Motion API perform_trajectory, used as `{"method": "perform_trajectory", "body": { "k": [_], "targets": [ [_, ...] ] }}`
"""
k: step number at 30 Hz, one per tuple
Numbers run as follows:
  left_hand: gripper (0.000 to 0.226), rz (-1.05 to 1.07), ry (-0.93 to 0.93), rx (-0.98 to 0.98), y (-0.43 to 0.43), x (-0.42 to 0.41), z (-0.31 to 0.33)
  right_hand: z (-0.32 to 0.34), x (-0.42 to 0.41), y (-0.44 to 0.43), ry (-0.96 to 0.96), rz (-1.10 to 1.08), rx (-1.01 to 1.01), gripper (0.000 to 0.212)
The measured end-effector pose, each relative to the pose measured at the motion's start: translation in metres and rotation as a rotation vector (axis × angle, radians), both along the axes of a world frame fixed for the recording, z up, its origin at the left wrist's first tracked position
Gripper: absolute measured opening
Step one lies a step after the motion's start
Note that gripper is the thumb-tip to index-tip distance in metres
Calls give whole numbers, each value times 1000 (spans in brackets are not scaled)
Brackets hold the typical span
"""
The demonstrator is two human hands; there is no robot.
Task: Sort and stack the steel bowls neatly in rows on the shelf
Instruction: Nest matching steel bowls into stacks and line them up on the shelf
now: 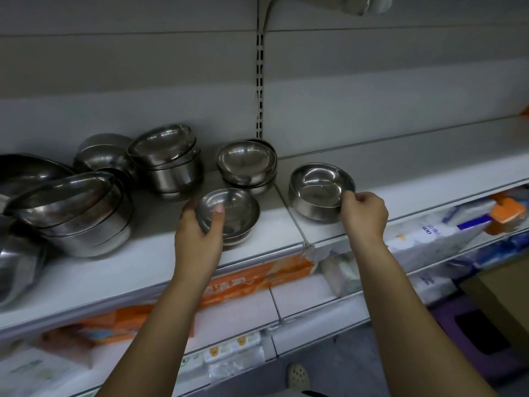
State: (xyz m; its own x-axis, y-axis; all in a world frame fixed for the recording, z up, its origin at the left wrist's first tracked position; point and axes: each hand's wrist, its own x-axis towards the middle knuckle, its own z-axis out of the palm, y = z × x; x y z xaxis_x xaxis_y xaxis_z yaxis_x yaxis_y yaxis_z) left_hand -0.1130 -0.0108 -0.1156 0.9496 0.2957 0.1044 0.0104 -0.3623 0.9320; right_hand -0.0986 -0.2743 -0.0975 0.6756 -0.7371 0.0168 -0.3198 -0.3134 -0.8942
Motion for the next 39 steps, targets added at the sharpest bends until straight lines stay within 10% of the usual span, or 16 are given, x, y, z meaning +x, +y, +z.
{"method": "perform_trajectory", "body": {
  "k": [14, 21, 35, 39],
  "targets": [
    [43, -1, -14, -12, -1, 0, -3, 16, -6, 9, -154, -72, -106, 33],
    [41, 19, -28, -17, -7, -3, 3, 23, 19, 44, -399, 418, -432, 17],
    [25, 72, -33, -81, -8, -5, 4, 19, 76, 76, -42, 884, -713, 20],
    [27, 90, -33, -67, -7, -3, 3, 15, 84, 79, -61, 862, -512, 4]
  ]
}}
